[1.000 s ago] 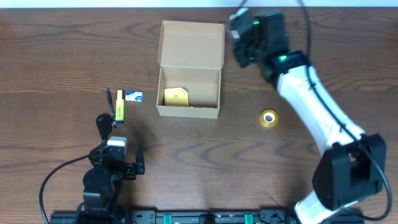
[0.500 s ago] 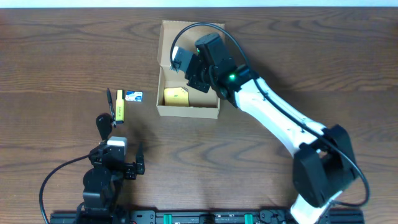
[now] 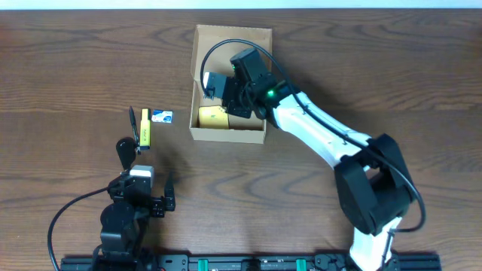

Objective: Pack container
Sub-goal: 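Carry the stapler into the box and lower it beside the notepad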

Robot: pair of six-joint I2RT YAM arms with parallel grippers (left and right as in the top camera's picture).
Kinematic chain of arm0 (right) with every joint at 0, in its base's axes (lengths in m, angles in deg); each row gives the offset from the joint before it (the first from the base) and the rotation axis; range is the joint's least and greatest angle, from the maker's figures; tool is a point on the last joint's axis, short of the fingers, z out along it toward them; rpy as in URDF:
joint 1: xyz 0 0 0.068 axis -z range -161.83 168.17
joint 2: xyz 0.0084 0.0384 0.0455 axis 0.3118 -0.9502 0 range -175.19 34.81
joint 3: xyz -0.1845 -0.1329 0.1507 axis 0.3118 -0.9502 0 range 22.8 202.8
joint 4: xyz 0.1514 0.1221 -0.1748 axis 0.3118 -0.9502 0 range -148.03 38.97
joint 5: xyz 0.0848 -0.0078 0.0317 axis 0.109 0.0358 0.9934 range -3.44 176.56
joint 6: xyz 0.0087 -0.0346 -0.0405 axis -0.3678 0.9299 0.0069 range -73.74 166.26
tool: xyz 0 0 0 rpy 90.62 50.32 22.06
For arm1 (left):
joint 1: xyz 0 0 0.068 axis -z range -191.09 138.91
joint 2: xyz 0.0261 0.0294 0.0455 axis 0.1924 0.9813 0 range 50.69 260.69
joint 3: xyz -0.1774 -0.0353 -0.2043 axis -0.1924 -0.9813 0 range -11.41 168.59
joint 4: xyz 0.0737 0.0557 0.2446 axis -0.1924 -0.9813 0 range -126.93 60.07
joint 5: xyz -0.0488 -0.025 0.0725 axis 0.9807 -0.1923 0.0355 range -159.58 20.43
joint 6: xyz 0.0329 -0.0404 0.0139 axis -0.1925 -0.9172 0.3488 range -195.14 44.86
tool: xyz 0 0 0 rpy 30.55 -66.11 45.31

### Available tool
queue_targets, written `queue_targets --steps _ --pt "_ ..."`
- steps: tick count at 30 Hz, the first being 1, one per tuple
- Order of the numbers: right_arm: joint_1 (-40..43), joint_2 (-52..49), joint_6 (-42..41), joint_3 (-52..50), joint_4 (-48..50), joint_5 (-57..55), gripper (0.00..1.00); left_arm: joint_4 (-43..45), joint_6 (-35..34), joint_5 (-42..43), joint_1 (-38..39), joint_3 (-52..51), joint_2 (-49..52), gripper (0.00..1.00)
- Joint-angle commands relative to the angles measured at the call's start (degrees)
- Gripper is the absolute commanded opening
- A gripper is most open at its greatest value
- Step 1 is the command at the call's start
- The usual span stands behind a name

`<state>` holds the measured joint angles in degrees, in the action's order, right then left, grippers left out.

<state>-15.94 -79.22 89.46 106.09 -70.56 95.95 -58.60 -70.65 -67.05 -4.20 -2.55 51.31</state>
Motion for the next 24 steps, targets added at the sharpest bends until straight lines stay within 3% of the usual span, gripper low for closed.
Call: queue_targets --steps 1,10,24 --pt "-0.13 -1.70 1.29 0.31 1.16 2.16 0.02 0.00 0.20 -1.05 -0.22 -0.90 -0.39 0.95" --pt "-0.13 -4.39 1.27 0.31 3.56 2.23 0.12 0.00 0.20 -1.05 -0.22 -0.90 -0.39 0.95" --pt "-0.35 -7.06 -1.38 0.31 8.22 1.55 0.14 0.00 0.20 -1.05 -0.22 -0.90 -0.39 0.95"
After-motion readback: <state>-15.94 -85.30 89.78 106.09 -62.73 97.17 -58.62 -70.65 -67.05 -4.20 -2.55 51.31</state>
